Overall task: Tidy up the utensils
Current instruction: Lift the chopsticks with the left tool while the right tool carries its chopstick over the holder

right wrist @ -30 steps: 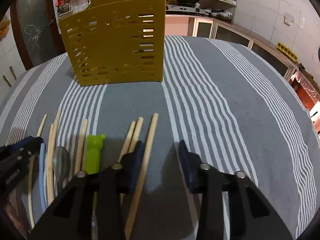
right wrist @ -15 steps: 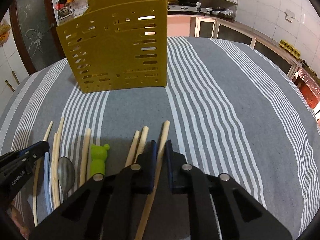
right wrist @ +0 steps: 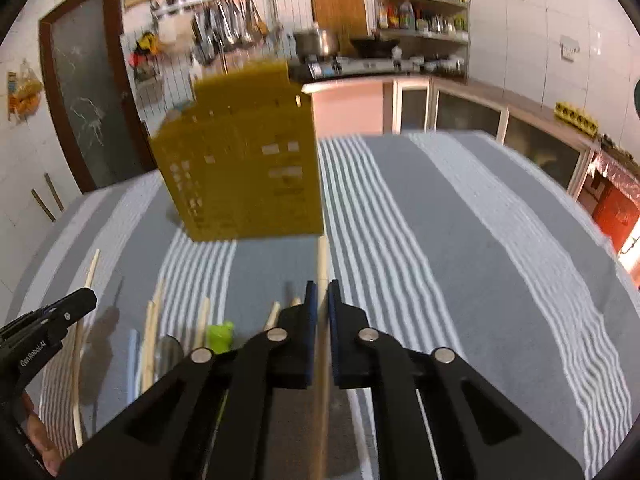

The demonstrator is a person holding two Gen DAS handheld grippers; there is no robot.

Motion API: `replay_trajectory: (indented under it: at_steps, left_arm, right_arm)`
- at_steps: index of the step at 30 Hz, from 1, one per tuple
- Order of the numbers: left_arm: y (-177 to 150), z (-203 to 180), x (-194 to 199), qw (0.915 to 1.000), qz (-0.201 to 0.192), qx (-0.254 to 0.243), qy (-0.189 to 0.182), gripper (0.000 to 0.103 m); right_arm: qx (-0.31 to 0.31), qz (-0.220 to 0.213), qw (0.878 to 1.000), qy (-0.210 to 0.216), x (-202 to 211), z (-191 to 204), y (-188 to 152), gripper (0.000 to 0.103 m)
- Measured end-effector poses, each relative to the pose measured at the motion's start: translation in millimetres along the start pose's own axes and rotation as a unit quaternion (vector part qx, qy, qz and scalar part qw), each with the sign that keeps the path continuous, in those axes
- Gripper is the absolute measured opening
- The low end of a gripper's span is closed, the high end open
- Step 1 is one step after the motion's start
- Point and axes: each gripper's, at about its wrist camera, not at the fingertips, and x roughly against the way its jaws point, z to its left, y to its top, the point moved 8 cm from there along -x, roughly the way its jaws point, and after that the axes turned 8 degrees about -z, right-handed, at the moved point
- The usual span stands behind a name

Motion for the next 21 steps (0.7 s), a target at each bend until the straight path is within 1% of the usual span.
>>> replay_trajectory:
  at_steps: [5, 7, 13, 16, 21]
  left_arm:
    - [13.5, -9.7, 31.6, 0.9986, -0.050, 0.004, -0.013, 0.004]
    - [15.3, -12.2, 41.8, 0.9979, -0.063, 0.003, -0.013, 0.004]
    - [13.8, -14.7, 56.3, 0.9964, -0.084, 0.007, -0.008, 0.004]
    - [14.1, -12.3, 65.2, 0.9952, -0.097, 0.006, -0.003, 0.004]
    - [15.3, -10.6, 73.5, 0.9935, -0.113, 0.012, -0.005, 0.004]
  right_arm:
    - [0.002, -0.036, 0.999, 0.014, 21.8, 2.3, 10.8, 0.006]
    - [0.004, -0.047, 0.999, 0.020, 30.3, 2.2, 14.3, 0.006]
    - [0.011, -0.094, 0.995, 0.042, 56.9, 4.3, 28.2, 0.006]
    - [0.014, -0.119, 0.992, 0.046, 70.4, 2.0, 35.3, 0.006]
    - [0.011, -0.134, 0.989, 0.055, 82.7, -2.5, 40.2, 0.006]
